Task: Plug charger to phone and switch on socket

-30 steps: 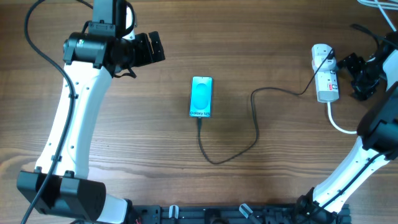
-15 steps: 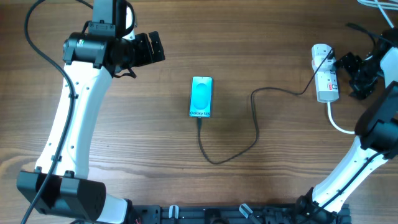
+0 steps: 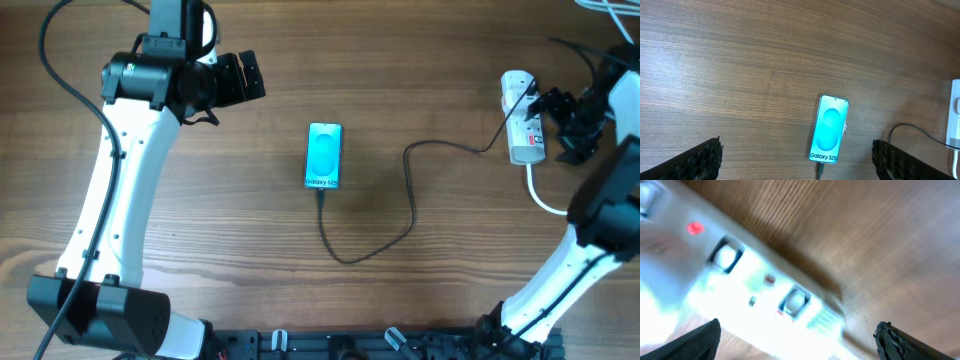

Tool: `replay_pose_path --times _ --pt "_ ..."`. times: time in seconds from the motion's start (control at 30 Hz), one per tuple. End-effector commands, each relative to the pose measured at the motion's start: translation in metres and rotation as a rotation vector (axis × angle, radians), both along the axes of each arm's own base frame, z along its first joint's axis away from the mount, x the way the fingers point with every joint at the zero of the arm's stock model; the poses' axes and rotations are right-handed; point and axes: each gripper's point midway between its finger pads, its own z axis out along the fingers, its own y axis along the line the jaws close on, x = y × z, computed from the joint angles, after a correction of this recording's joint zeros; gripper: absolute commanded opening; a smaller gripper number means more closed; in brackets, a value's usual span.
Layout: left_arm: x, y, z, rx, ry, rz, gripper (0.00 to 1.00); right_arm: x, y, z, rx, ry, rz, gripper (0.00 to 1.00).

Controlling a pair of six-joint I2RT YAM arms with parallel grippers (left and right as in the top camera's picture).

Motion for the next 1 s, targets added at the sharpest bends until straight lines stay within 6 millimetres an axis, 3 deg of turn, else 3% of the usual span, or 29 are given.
replay_pose_path --times 0.0,0.2,0.3,0.4,0.57,0.7,0.83,0.97 --pt "0.001 0.001 -0.003 0.006 0.007 0.016 1.0 -0.011 -0.003 0.082 -0.094 -0.123 -0.033 1.0" --pt "0.001 0.001 -0.003 0.006 0.007 0.016 1.0 -0.055 0.021 0.172 -0.153 -0.235 -0.004 1.0" --pt "0.001 0.001 -0.003 0.006 0.007 0.016 1.0 -0.072 0.041 0.207 -0.191 -0.305 0.058 1.0" --pt "0.001 0.001 -0.003 0.006 0.007 0.016 1.0 -0.093 0.062 0.228 -0.248 -0.363 0.119 1.0" --pt "0.001 0.001 -0.003 0.006 0.007 0.016 1.0 -0.135 0.12 0.233 -0.28 -0.534 0.309 1.0" --pt "0.001 0.001 -0.003 0.006 0.007 0.016 1.0 -0.171 0.15 0.224 -0.27 -0.65 0.388 1.0" --pt "0.001 0.001 -0.003 0.006 0.007 0.016 1.0 -0.205 0.166 0.214 -0.176 -0.69 0.303 1.0" --pt "0.001 0.001 -0.003 0.006 0.007 0.016 1.0 -0.218 0.168 0.213 -0.122 -0.685 0.183 1.0"
